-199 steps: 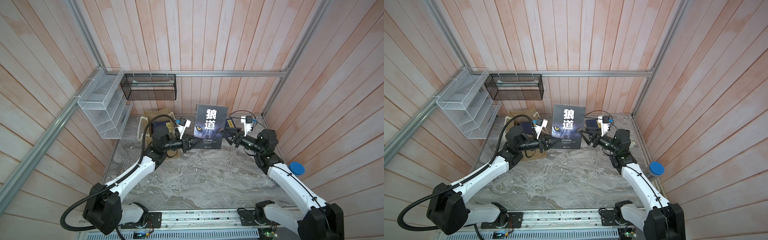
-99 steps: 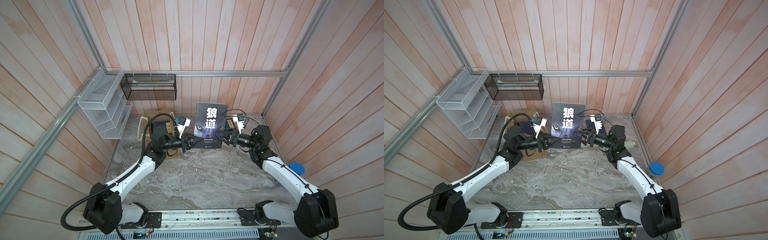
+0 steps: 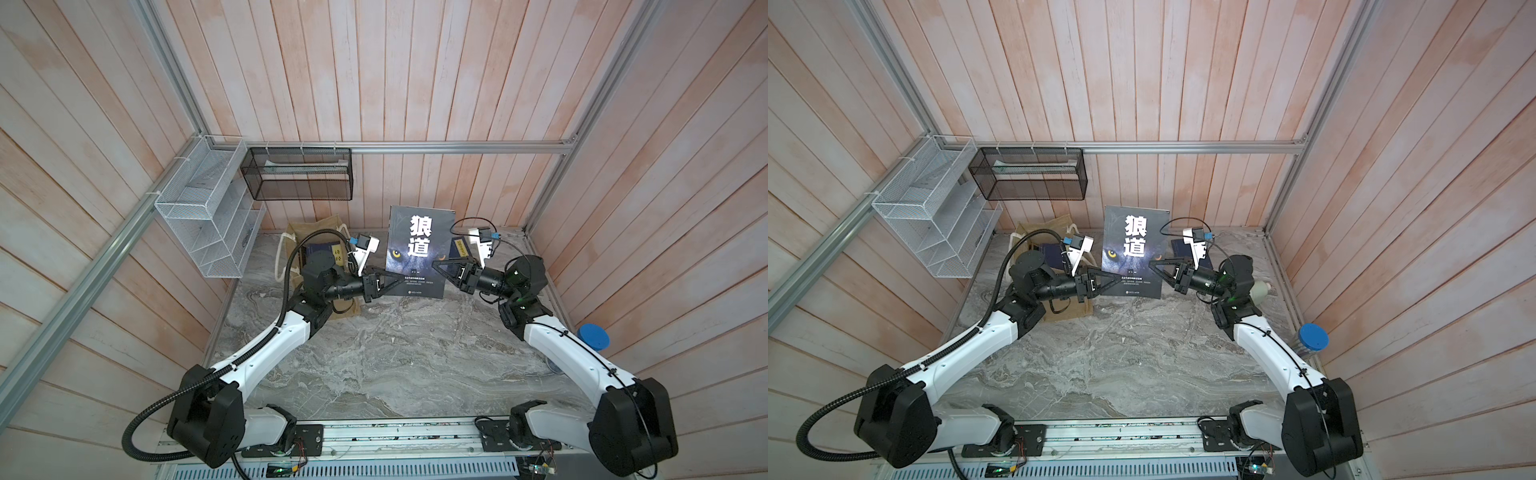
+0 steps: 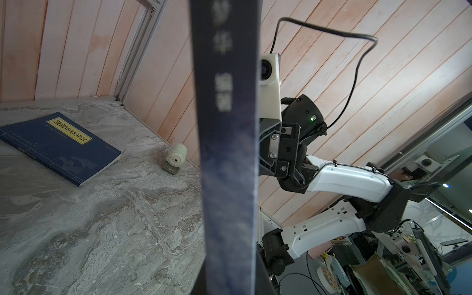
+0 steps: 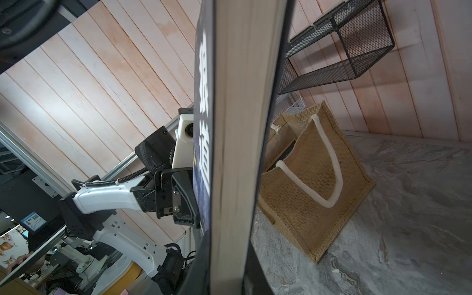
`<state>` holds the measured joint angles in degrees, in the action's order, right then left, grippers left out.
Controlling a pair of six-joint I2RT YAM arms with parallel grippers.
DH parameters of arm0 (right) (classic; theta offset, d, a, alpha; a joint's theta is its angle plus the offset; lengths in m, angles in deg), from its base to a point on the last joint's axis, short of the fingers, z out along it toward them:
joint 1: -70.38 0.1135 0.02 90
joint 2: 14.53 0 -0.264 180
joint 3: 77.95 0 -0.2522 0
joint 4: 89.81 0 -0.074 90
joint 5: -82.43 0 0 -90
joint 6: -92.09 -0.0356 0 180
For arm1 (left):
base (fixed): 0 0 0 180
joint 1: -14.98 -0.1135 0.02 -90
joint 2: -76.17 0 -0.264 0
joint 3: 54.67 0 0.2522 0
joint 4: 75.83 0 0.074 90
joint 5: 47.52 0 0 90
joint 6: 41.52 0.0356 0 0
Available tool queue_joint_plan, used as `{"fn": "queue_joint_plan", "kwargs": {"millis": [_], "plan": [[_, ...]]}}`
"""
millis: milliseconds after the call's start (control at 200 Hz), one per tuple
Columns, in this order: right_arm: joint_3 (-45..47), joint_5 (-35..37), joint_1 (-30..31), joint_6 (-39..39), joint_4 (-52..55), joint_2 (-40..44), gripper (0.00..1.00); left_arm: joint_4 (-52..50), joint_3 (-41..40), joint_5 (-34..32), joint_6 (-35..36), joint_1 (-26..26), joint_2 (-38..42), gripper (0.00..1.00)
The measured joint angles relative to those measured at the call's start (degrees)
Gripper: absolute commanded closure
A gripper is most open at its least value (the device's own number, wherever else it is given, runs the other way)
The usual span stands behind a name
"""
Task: Put the books into the canvas bag
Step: Pick up the book from the center of the board.
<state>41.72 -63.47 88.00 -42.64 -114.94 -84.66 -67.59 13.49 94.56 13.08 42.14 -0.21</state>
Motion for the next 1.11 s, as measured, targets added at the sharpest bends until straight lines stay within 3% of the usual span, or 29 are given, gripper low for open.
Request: {"fn": "queue_joint_plan", "kwargs": {"millis": [60, 165, 225, 315, 365, 495, 620, 760, 1105], "plan": [[0.0, 0.9, 0.9, 2.0, 2.5, 0.5, 1.00, 1.2, 0.0, -0.3, -1.4, -0.2, 0.0, 0.65], [-0.8, 2.2, 3.1, 6.4, 7.9, 0.7, 1.00, 3.6, 0.2, -0.5, -4.1, -1.0, 0.0, 0.65], [-1.3, 2.5, 4.0, 8.3, 10.1, 0.7, 1.00, 4.6, 0.5, -0.5, -5.5, -1.5, -0.2, 0.75], [-1.9, 3.2, 4.9, 10.1, 11.7, 0.7, 0.99, 4.9, 1.8, -0.2, -6.7, -1.9, -0.9, 1.00], [-2.3, 3.7, 5.0, 10.6, 12.1, 0.7, 0.93, 4.8, 2.3, 0.0, -7.3, -2.1, -1.2, 1.00], [-3.5, 5.3, 5.7, 11.2, 14.3, 0.5, 0.65, 3.1, 2.4, -0.6, -6.9, -2.6, -0.5, 1.00], [-6.0, 7.5, 6.6, 12.1, 16.5, -1.7, 0.55, -4.8, 3.9, -3.4, -3.3, -3.0, 2.4, 1.00], [-12.2, 9.4, 9.0, 13.3, 20.1, -7.4, 0.51, -18.2, 8.5, -12.4, 3.8, -3.5, 7.1, 1.00], [-34.0, 23.4, 16.5, 18.0, 33.8, -26.4, 0.48, -43.6, 14.8, -45.9, 17.1, -5.2, 17.5, 1.00]]}}
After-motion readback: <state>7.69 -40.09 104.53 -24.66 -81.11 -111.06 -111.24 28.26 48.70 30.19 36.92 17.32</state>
